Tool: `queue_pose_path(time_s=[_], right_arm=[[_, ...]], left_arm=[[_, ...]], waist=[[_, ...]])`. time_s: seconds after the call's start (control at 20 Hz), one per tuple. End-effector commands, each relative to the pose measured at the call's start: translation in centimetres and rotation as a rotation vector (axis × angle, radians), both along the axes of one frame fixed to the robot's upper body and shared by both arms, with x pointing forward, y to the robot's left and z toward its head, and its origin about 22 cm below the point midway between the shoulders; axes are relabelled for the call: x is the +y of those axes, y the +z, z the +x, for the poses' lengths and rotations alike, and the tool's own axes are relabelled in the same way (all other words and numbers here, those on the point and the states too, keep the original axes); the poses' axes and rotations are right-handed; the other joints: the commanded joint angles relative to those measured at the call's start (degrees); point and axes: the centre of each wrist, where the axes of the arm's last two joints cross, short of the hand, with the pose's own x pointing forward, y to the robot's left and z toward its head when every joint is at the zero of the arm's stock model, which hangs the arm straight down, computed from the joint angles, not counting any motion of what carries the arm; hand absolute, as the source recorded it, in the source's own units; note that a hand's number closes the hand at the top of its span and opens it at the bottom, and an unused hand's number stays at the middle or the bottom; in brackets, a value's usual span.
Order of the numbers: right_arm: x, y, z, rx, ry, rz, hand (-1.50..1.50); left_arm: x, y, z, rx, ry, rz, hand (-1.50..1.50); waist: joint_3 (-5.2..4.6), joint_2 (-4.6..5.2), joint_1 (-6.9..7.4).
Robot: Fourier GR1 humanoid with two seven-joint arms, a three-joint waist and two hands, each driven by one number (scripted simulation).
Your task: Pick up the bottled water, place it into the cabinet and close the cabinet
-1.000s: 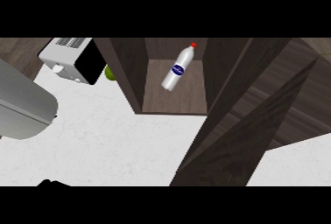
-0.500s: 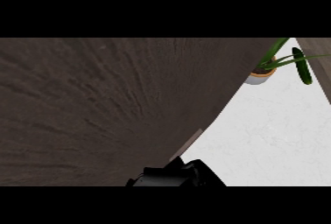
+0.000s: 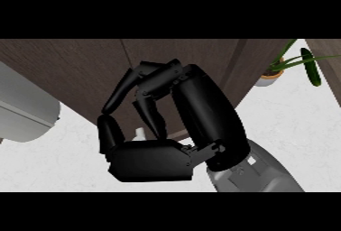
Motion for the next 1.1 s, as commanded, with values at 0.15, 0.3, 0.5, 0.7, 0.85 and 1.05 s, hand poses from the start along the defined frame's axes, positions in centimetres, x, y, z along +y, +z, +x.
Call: queue_pose_path(time_s=[0.15, 0.3, 0.5, 0.7, 0.85, 1.05], right_arm=[[0.1, -1.2, 6.3, 0.052, -0.006, -0.027, 1.50], [-0.4, -1.9, 8.4, 0.067, -0.029, -0.039, 1.50], [0.6, -3.3, 11.3, 0.105, -0.066, -0.069, 1.50], [-1.6, -5.2, 13.2, 0.103, -0.096, -0.098, 1.50], [-0.4, -5.0, 13.8, 0.115, -0.136, -0.096, 1.50], [-1.5, -5.9, 14.5, 0.145, -0.159, -0.103, 1.50]], left_arm=[[1.8, 0.5, -1.0, -0.016, 0.023, -0.022, 1.50], [2.5, -1.0, -0.7, 0.008, 0.006, -0.006, 1.50], [2.5, -0.5, -1.4, 0.001, -0.004, 0.004, 1.50], [3.1, -0.7, -0.7, -0.012, 0.007, 0.000, 1.50], [2.2, -0.4, -0.7, 0.005, -0.017, 0.007, 1.50], [2.1, 0.6, 0.3, -0.015, -0.036, 0.005, 1.50]], waist=[[0.02, 0.05, -0.21], [0.00, 0.05, -0.63], [0.00, 0.14, 0.35], [-0.03, 0.41, 0.28], [-0.04, 0.58, 1.12], [-0.02, 0.95, 0.72]])
